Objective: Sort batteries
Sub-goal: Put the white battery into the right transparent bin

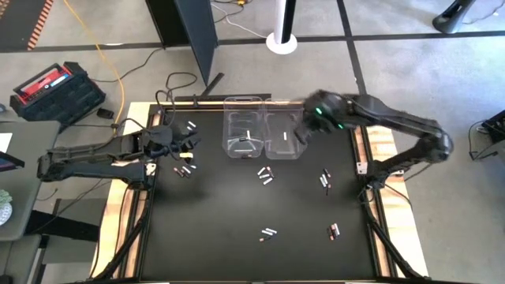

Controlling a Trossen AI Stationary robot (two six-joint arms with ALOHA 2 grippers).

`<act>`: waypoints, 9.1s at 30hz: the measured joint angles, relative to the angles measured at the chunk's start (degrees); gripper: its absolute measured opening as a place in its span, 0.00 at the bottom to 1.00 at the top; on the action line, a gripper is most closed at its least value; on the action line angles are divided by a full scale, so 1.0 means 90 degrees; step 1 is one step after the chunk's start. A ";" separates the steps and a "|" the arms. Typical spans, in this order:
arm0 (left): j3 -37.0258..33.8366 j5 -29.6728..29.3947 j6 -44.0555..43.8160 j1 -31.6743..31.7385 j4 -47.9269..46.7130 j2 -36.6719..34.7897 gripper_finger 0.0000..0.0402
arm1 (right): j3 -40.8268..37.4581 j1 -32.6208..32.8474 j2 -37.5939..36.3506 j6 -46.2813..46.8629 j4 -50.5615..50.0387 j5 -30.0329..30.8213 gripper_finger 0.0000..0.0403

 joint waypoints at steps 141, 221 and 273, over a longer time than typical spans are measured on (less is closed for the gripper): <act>0.1987 -0.0091 -0.1444 -0.2149 0.5315 0.8365 0.49 | -0.3471 0.7989 0.1718 0.8474 0.2504 0.2816 0.02; 0.2869 0.0092 -0.1189 -0.2341 0.3976 0.8464 0.11 | -0.3467 0.7994 0.1725 0.8296 0.2727 0.2806 0.02; 0.8302 0.3206 0.1597 0.1320 -0.0272 0.9749 0.11 | -0.3469 0.5979 0.1718 0.8419 0.2609 0.2802 0.02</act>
